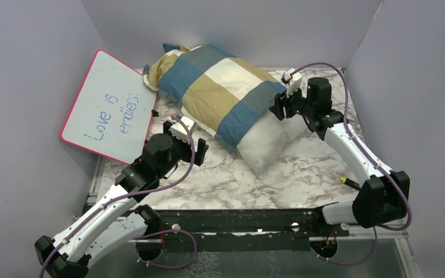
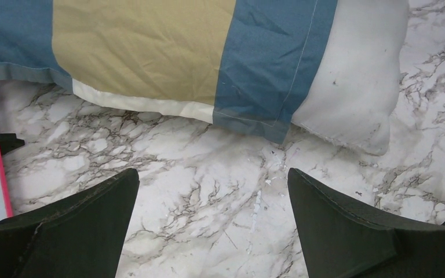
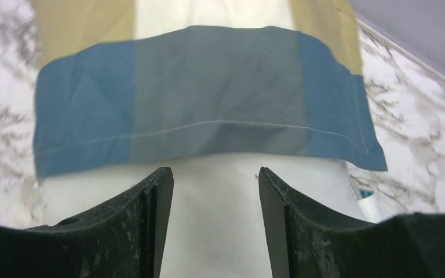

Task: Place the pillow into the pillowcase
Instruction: Stuff the pillow into the pillowcase.

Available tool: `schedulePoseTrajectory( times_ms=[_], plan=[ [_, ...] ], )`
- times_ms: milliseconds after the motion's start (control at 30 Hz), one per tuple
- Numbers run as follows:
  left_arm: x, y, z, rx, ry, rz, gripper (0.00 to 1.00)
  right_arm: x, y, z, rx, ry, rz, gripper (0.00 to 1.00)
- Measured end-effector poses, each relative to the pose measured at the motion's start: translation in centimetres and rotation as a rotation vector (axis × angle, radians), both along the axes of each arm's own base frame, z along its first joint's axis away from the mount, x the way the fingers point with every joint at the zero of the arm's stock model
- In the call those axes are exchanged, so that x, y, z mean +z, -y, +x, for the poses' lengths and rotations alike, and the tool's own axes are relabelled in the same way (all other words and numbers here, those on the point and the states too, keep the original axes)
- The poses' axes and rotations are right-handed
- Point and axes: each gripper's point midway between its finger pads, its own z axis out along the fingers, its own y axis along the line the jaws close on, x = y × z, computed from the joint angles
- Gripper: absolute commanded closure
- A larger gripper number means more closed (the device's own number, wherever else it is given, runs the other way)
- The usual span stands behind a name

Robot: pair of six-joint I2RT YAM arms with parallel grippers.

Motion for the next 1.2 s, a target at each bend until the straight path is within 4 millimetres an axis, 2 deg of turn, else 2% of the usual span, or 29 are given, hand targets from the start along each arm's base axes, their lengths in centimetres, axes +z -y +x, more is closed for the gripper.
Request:
schedulePoseTrajectory(
  times_ms=[200, 333, 433, 667, 867, 933, 1000, 1133, 1167, 1200],
  plan=[
    [0.5, -0.4, 0.0, 0.015, 0.022, -0.004, 0.02, 0.6, -3.9, -4.4, 0.368, 0.166, -0.116, 0.28],
    [0.5, -0.7, 0.0, 0.026, 0.026, -0.003, 0.02, -0.2, -6.8, -7.2, 0.590, 0.264, -0.239, 0.25],
    [0.7, -0.9, 0.0, 0.034, 0.034, -0.005, 0.02, -0.7, -8.5, -8.8, 0.727, 0.326, -0.312, 0.18],
    [0.7, -1.3, 0.0, 0.051, 0.042, -0.007, 0.02, -1.7, -10.8, -9.5, 0.889, 0.428, -0.443, 0.13],
    [0.6, -1.5, 0.0, 0.059, 0.044, -0.004, 0.02, -5.8, -12.5, -9.3, 0.973, 0.403, -0.561, 0.12],
    [0.7, -1.5, 0.0, 0.061, 0.045, -0.003, 0.02, -7.6, -12.7, -8.8, 0.983, 0.380, -0.614, 0.17],
    [0.6, -1.5, 0.0, 0.061, 0.045, -0.001, 0.03, -9.4, -12.7, -8.1, 0.977, 0.356, -0.672, 0.30],
    [0.6, -1.6, 0.1, 0.064, 0.045, 0.000, 0.07, -12.0, -12.7, -6.6, 0.953, 0.363, -0.767, 0.91],
    [0.6, -1.6, 0.1, 0.068, 0.044, -0.001, 0.08, -12.0, -12.7, -6.3, 0.944, 0.375, -0.780, 0.99],
    [0.6, -1.7, 0.1, 0.070, 0.044, -0.002, 0.10, -11.9, -12.8, -6.0, 0.933, 0.392, -0.790, 1.00]
  ],
)
